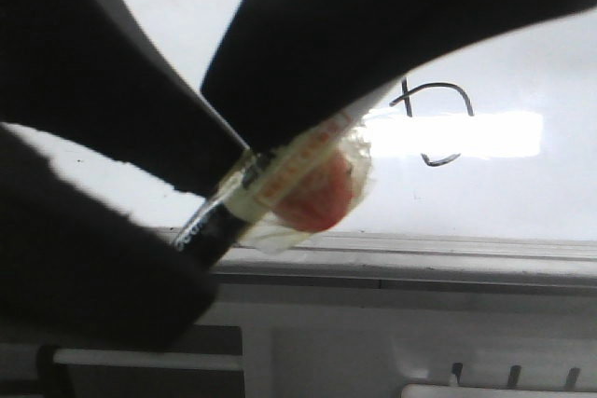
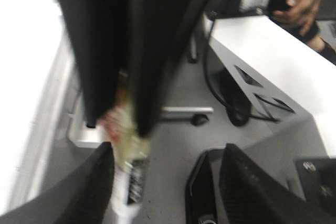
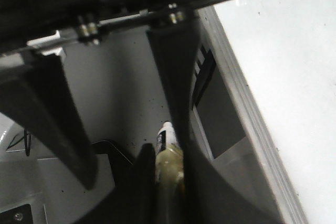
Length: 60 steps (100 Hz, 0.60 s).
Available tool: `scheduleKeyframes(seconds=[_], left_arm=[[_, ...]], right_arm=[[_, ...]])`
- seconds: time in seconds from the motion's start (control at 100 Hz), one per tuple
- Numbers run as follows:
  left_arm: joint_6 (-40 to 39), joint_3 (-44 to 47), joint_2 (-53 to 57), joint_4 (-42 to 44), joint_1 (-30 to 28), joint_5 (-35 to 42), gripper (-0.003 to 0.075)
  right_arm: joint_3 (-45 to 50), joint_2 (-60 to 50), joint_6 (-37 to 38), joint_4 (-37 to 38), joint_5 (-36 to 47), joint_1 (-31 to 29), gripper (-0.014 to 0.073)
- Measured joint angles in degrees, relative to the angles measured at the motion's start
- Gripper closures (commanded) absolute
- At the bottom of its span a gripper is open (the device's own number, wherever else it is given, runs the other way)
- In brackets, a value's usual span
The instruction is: Write number 6 on whiteboard
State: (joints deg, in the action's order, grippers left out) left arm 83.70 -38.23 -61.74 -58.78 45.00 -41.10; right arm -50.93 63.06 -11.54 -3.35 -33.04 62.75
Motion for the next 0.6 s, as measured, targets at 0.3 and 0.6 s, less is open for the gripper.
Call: scheduleKeyframes(seconds=[0.3, 0.6], left_arm=[[0.1, 0.0, -4.0, -5.4, 0.1, 2.5, 0.0523], [1.0, 0.0, -5.3, -8.3, 0.2, 2.4, 0.0739]], right_arm=[[0.0, 0.0, 0.0, -1.8, 1.4, 0.0, 0.0648], [0.0, 0.0, 0.0, -2.3, 0.9, 0.0, 0.0648]])
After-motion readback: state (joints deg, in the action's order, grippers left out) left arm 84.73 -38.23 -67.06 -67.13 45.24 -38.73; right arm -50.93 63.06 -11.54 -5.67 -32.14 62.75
